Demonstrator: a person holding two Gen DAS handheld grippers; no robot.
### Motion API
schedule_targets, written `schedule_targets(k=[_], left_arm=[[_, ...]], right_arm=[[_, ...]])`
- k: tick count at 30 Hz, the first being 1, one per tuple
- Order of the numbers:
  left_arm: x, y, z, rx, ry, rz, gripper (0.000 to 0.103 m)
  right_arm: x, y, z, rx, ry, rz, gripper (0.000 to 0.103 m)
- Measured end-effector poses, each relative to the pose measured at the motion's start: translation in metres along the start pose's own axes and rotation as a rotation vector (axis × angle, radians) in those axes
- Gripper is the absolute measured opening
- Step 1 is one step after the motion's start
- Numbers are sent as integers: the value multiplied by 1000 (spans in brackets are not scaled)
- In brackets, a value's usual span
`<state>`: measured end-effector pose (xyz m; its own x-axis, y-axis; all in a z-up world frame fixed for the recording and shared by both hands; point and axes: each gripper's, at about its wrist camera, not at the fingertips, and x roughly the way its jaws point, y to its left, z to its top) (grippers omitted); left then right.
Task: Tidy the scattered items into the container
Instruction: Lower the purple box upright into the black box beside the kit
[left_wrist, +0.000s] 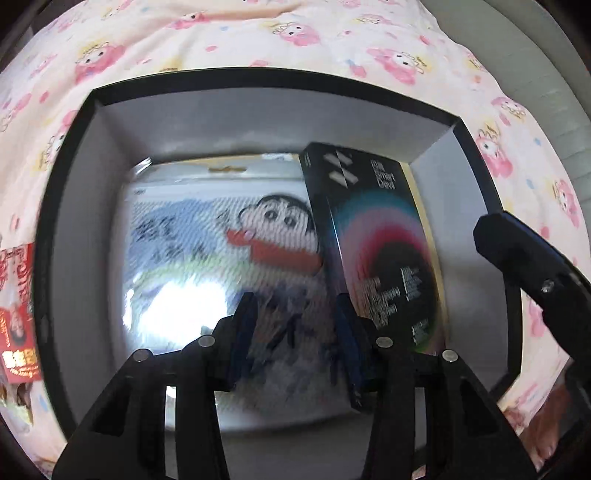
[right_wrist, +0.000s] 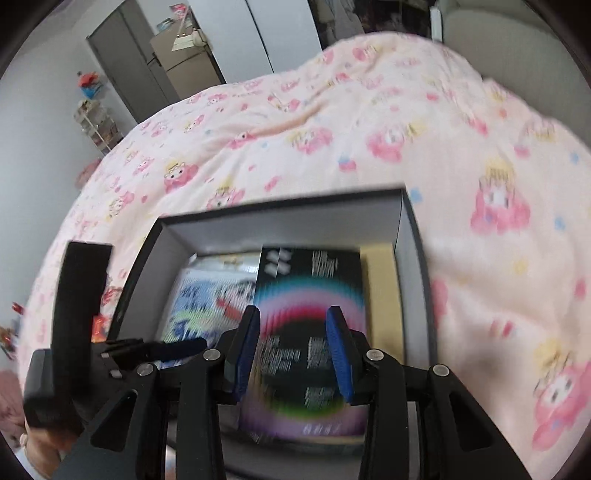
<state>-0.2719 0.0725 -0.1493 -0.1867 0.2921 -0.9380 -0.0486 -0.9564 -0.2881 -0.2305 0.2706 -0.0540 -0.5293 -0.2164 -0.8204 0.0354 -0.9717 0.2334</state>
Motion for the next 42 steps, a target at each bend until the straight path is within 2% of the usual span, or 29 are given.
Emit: schedule_targets(k=[2, 3, 4, 5, 8, 11, 15, 17, 20, 24, 27, 29, 32, 34, 36, 38, 42], left_arm=[[5, 0, 4, -7, 31, -77, 43], [6, -3, 5, 17, 57, -136, 43], [6, -6, 5, 36, 69, -161, 43], [4, -7, 5, 52, 66, -162, 43], [-7, -5, 13, 64, 12, -101, 43], [-12, 3, 31, 12, -29, -133, 43], [-1, -10, 39, 18, 0, -180, 43], [3, -23, 44, 57, -23, -135, 43], [8, -33, 64, 68, -49, -73, 43], [15, -37, 85, 37, -57, -46, 43], [24, -42, 99, 19, -71, -29, 43], [36, -41, 105, -12, -21, -40, 44], [52, -40, 104, -17, 27, -23, 44], [54, -35, 101, -43, 43, -62, 42], [48, -35, 96, -33, 25, -59, 36], [38, -37, 85, 7, -10, -32, 27], [28, -46, 64, 107, 8, -25, 27]], right_arm=[[5, -4, 11, 12, 9, 29, 33], [8, -7, 16, 12, 11, 35, 33], [10, -11, 20, 12, 5, 31, 33], [11, -16, 22, 14, -3, 28, 33], [17, -32, 15, 44, 17, 44, 33], [18, -45, 9, 102, 40, 73, 33], [-4, -60, 13, 154, -35, 74, 33], [-13, -68, 16, 166, -66, 46, 33], [-12, -80, 15, 177, -63, -17, 33], [-1, -90, 13, 170, -33, -67, 33], [7, -92, 16, 160, -20, -62, 33], [12, -94, 17, 158, -14, -62, 33], [19, -99, 17, 174, 8, -52, 33], [21, -102, 16, 194, 19, -36, 33], [20, -105, 16, 210, 20, -16, 33], [17, -105, 16, 216, 13, -3, 33], [14, -99, 15, 193, 0, -32, 33]])
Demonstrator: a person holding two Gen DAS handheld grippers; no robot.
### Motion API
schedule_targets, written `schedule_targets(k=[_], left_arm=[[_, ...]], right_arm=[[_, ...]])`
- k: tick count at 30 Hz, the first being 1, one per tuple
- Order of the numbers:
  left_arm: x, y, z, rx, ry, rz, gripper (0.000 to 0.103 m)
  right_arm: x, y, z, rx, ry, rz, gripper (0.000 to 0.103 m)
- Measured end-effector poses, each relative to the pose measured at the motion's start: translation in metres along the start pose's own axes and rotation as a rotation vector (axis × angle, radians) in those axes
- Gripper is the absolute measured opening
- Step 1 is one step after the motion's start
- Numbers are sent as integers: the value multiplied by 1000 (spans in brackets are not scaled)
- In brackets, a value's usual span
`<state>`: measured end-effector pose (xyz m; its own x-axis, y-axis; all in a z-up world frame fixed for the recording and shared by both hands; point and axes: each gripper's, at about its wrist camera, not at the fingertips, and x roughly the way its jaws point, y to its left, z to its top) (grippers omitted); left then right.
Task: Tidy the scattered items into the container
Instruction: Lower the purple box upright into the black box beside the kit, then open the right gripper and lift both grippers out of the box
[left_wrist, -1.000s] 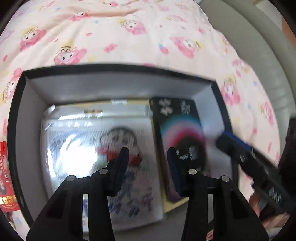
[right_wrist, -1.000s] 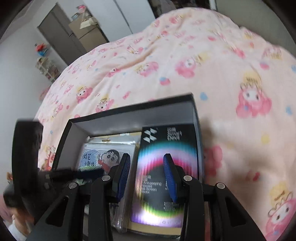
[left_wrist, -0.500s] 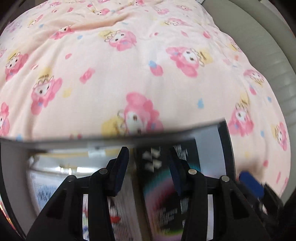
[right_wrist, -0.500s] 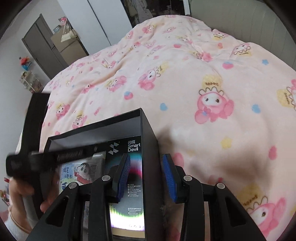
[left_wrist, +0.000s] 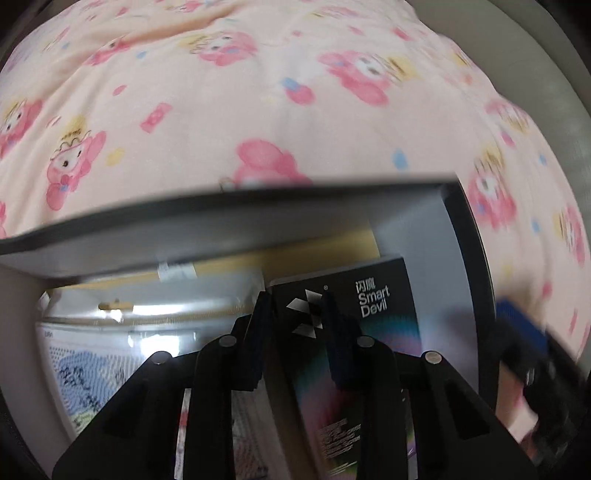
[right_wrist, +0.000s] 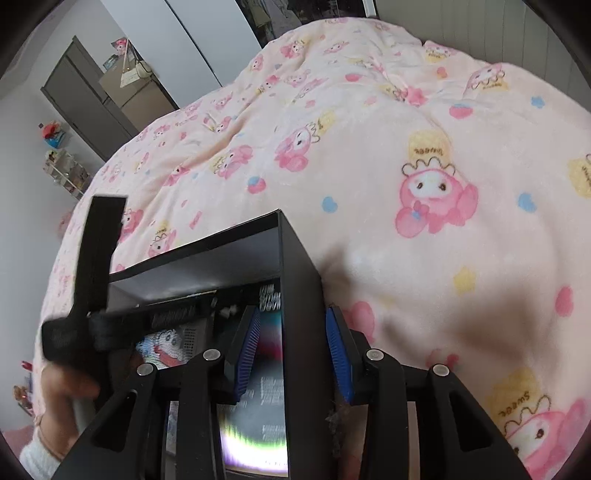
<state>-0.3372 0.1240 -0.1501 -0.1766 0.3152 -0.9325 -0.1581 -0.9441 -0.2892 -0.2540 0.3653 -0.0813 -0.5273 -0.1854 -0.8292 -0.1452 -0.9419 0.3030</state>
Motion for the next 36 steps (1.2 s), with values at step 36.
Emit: schedule_targets(k=[36], left_arm=[[-230, -15, -246, 123, -417, 82, 41]], right_arm=[[-187, 151, -185, -210, -301, -55, 46]])
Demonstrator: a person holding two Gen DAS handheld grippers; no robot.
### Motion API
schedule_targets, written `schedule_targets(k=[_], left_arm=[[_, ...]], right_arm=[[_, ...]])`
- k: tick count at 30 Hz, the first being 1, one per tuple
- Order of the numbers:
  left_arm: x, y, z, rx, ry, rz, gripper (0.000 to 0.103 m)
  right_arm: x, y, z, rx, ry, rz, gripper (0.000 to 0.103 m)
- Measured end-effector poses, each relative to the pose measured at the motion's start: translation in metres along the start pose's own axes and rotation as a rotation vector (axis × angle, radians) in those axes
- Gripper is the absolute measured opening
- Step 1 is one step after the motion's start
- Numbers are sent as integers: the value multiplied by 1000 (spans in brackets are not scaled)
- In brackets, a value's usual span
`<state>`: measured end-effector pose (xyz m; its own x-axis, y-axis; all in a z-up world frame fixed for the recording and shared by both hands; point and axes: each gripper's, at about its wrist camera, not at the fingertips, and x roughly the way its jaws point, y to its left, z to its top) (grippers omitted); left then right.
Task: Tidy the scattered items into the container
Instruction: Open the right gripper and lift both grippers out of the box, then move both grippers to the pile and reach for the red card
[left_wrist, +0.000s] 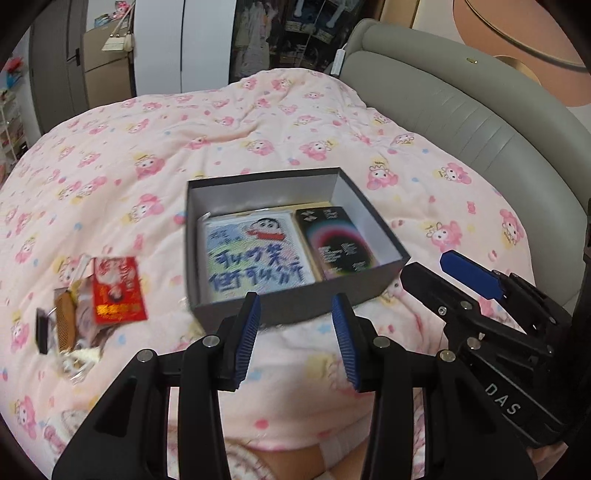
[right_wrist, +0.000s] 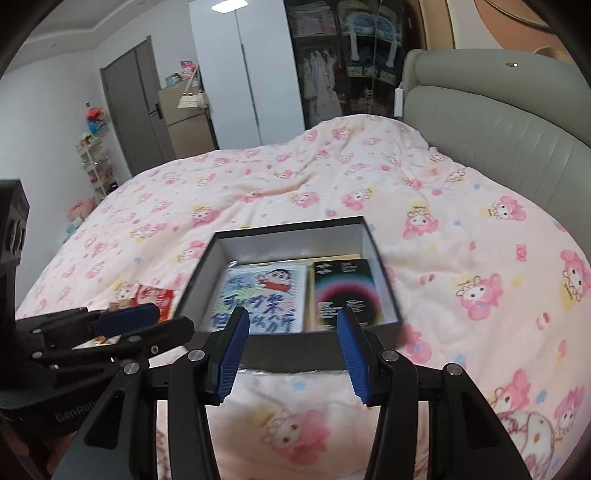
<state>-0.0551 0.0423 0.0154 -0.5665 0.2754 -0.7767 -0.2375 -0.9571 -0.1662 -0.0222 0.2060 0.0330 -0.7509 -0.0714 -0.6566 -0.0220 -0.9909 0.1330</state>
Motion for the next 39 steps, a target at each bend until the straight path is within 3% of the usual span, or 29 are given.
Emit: schedule_targets(k=[3, 9, 17, 19, 23, 29, 32, 39], left_arm=[[-9, 9, -10, 9, 17, 16, 38], [-29, 47, -29, -46, 12, 34, 38], [-34, 138, -51, -292, -6, 86, 40], [-25, 163, -50, -384, -9, 163, 40], [4, 206, -49, -493, 4, 212, 40], [53, 263, -47, -577, 54, 175, 40], [73, 288, -44, -678, 66, 204, 40], [115, 311, -45, -753, 119, 128, 42]], right_arm=[[-3, 21, -11, -26, 5, -17, 46], [11, 58, -24, -43, 70, 96, 45], [46, 132, -21, -176, 106, 209, 45], [60, 145, -18, -197, 124, 241, 45], [103, 166, -16, -192, 182, 235, 45], [156, 199, -28, -231, 312, 299, 45], [183, 215, -31, -253, 356, 299, 45], [252, 226, -53, -247, 494, 283, 45]])
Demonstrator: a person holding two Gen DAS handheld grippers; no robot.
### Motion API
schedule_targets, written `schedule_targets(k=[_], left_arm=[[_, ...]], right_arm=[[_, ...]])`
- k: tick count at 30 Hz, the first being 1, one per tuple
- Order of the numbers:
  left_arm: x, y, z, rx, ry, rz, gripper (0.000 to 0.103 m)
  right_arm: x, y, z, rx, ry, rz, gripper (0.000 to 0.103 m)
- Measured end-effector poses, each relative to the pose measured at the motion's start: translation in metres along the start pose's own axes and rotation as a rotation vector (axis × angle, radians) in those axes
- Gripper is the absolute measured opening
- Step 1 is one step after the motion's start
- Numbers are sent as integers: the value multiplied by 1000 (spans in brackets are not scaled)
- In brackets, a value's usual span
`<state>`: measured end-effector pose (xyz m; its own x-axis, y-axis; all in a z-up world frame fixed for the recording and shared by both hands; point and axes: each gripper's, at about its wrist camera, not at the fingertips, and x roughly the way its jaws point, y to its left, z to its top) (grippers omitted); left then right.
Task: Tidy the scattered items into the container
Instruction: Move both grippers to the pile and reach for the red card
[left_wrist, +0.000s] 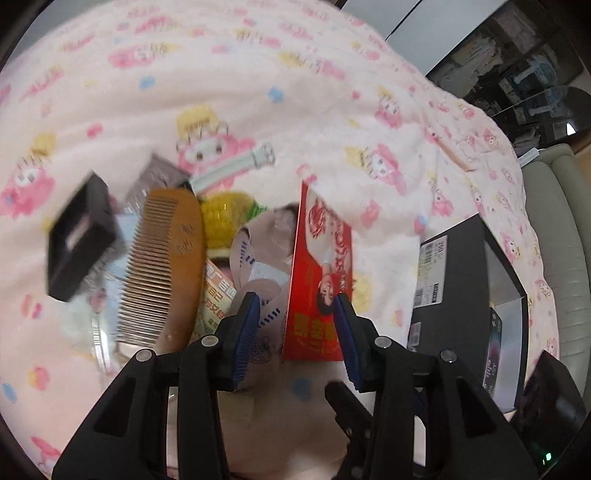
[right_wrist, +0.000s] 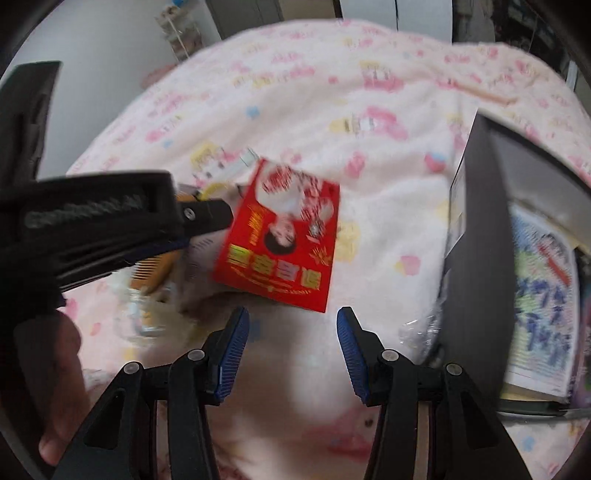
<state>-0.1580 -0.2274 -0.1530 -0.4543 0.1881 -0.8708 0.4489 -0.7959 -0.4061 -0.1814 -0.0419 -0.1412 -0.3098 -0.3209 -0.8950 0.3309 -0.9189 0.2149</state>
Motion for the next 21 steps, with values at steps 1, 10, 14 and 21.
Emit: schedule_targets(k=[1, 10, 14, 21], left_arm=[[4, 3, 1, -15, 9, -10, 42], [9, 10, 7, -73, 29, -181, 42], [11, 17, 12, -129, 6, -208, 42], [20, -3, 42, -60, -36, -93, 42]], right_arm=[[5, -3, 2, 10, 8, 3, 46], [31, -10, 13, 51, 21, 16, 46], [37, -15, 15, 58, 36, 45, 48], [36, -17, 15, 67, 45, 88, 48]])
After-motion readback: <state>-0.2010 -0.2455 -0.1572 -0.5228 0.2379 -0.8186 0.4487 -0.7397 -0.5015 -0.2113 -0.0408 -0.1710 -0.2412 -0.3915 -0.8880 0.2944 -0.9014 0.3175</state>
